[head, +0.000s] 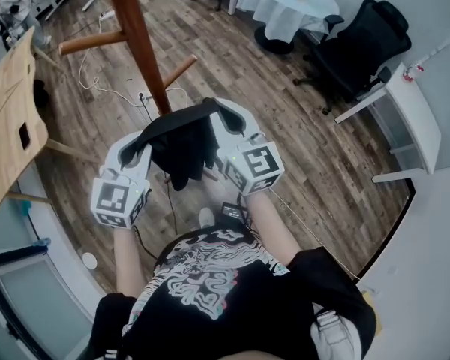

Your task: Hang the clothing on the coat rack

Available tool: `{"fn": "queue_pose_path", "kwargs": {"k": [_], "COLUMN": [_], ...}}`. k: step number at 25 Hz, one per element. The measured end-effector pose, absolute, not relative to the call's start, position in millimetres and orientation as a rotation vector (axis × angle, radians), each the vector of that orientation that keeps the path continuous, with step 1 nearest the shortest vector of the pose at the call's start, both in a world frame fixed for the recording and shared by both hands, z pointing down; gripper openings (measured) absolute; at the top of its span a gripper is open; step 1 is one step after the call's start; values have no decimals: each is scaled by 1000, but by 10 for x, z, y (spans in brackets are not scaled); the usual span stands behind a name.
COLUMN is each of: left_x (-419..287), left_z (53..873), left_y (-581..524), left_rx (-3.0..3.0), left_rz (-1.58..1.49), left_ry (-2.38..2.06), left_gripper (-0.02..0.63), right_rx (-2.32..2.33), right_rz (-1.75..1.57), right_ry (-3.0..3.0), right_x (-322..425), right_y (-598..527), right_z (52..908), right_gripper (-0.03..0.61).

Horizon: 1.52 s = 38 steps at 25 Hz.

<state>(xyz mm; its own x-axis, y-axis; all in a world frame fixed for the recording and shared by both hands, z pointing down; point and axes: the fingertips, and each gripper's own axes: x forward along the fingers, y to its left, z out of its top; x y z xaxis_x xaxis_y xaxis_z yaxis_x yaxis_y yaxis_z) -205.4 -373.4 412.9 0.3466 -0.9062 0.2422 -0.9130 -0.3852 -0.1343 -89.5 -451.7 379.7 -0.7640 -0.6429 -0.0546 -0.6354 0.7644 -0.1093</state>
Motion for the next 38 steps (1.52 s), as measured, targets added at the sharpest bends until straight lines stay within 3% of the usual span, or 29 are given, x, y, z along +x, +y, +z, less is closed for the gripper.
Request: {"fn": "queue_pose_path", "kwargs": {"k": [10, 38], "left_x": [-2350, -2075], "left_z": [4369, 5260], "left_y": [-4005, -4039], "left_rx": [2444, 2332], "left_rz": [465, 389], "left_ry": [-1757, -1557], "left_gripper": [8, 8], "right_rx": [-1038, -912], "right_rz": [-67, -308], "right_ry": [2956, 3179], "right_x": [-1235, -1531], "right_y": [-4882, -4696], "right_z": [3987, 5122], "right_gripper": [2, 5]}}
